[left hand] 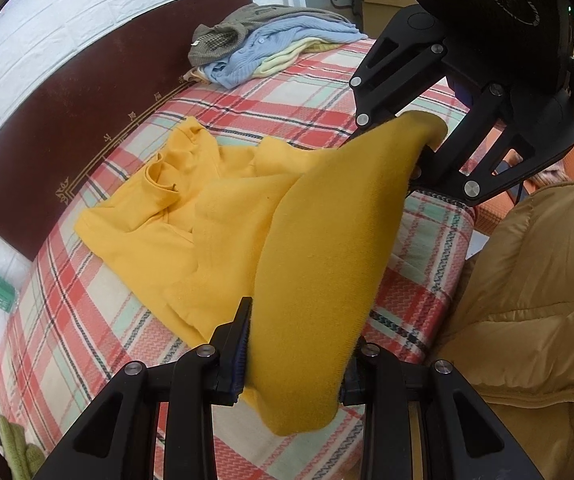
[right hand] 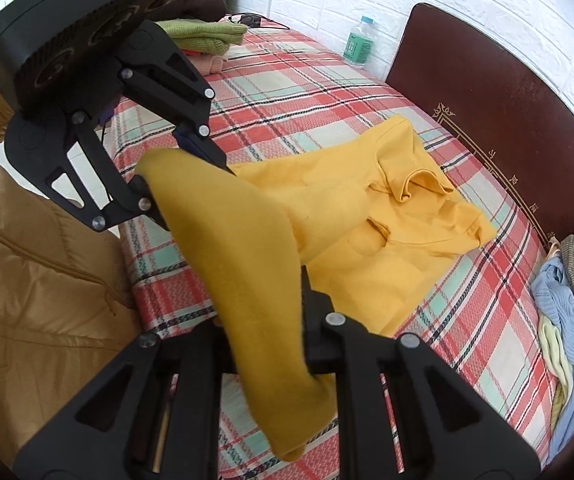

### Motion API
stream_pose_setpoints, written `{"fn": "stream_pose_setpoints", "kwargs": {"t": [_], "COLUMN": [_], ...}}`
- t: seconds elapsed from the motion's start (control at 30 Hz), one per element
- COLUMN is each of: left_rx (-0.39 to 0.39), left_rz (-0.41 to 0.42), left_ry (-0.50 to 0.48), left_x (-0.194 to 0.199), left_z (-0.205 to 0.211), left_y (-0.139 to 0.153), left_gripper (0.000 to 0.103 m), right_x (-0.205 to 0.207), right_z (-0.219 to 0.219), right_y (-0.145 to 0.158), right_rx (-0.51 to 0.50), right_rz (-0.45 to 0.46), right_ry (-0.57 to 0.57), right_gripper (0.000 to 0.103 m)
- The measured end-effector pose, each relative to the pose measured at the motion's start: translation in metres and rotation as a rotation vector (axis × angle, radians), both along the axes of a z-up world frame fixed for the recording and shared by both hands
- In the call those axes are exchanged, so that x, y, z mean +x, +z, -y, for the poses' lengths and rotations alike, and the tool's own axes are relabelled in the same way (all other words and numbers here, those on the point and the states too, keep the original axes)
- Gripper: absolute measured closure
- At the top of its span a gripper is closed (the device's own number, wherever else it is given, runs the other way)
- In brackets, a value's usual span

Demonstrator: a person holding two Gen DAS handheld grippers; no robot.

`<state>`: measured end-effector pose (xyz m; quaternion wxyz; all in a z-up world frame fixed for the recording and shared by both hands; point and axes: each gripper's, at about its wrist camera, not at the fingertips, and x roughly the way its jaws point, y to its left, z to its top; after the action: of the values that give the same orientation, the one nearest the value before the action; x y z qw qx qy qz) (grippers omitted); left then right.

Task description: Fold clothes

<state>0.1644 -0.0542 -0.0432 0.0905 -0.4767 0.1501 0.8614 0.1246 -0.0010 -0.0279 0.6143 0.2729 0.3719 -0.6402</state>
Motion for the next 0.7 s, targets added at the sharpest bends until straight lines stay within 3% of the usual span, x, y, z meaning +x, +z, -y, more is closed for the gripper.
{"fn": "stream_pose_setpoints", "kwargs": {"t": [0.37,0.7], "left_rx": [-0.027,-0.076], "left_rz": [-0.036,-0.026], "left_ry": [-0.007,-0.048], "left_x": [0.019,0.022], "left_z": [-0.011,-0.016], "left_y": [0.015,0.021], "left_gripper": [0.07,0.062], "right_x": [0.019,0.018], "right_z": [-0.01,-0.013], "right_y": [0.016,0.028], "right_rx": [-0.027,-0.033], "right_rz": [-0.017,-0.012], "right_ry": [0.031,0.049], "right_gripper": [0.087,0.087]}}
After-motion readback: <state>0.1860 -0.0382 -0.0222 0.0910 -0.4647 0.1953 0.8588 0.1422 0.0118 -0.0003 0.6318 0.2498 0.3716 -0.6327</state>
